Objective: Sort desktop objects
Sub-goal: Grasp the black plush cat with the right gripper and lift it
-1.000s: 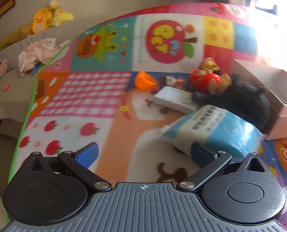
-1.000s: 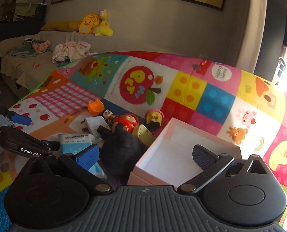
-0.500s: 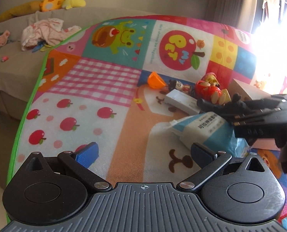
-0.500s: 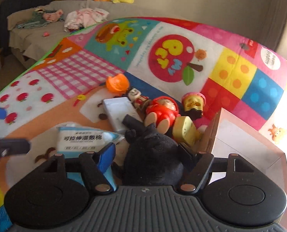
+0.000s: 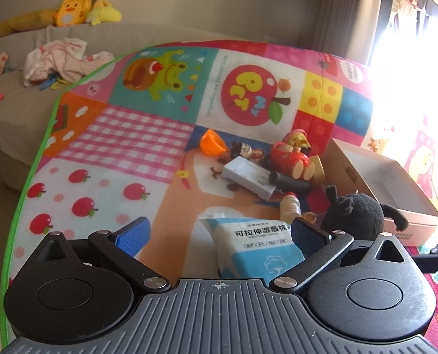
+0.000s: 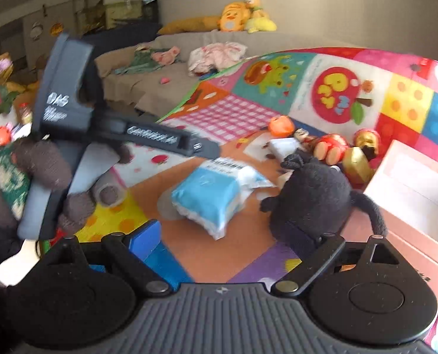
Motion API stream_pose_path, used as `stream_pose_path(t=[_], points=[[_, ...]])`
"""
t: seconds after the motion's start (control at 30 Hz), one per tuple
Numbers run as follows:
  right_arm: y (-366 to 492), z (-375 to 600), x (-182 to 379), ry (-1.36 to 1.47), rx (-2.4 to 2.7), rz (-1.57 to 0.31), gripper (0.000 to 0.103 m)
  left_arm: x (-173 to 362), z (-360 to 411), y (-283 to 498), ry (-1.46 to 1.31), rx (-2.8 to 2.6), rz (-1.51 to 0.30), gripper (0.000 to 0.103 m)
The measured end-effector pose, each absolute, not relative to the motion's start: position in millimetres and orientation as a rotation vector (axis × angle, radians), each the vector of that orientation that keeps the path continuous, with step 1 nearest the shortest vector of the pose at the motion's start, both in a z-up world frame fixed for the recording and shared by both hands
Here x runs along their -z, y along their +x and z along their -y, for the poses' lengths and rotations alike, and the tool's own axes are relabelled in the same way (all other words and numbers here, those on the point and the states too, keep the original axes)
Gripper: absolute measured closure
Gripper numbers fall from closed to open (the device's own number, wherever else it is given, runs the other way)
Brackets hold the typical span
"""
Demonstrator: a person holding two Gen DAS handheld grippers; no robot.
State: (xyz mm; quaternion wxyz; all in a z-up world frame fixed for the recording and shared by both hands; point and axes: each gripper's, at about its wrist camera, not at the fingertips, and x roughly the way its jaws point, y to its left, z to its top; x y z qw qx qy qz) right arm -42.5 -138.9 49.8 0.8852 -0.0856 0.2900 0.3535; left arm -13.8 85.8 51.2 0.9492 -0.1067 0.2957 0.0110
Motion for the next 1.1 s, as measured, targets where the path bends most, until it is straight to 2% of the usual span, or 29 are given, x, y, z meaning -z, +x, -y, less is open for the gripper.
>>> stream_pose_path(t=[0.17, 0.3, 0.47, 0.5, 0.53, 0.63, 0.87, 1.1], points=[[5, 167, -39, 0.047, -0.467, -0.693, 0.011, -46, -92, -12, -0.252, -0.039, -0.617, 0.0], [34, 168, -23, 0.228, -0.457, -0.766, 0.011, -38, -90, -12, -0.257, -0.019, -0.638, 0.0], [63, 147, -5, 0.326, -0.398, -0.834, 0.011, -35, -89, -12, -0.267, 0.0, -0.642, 0.0], [64, 142, -5, 0.309, -0.39, -0.818, 0.015, -36, -89, -13, -0.267, 0.004, -0.639, 0.0], [64, 137, -6, 0.285, -0.382, -0.81, 0.027, -36, -89, -14, -0.268, 0.005, -0.635, 0.0], [62, 133, -11, 0.228, -0.384, -0.8, 0.031, -37, -92, -17, -0.271, 0.001, -0.63, 0.0], [-2, 163, -35, -0.078, -0.453, -0.774, 0.032, -42, -84, -24, -0.255, 0.072, -0.619, 0.0], [-53, 207, -39, -0.438, -0.259, -0.75, 0.031, -44, -39, -25, -0.187, 0.23, -0.622, 0.0]])
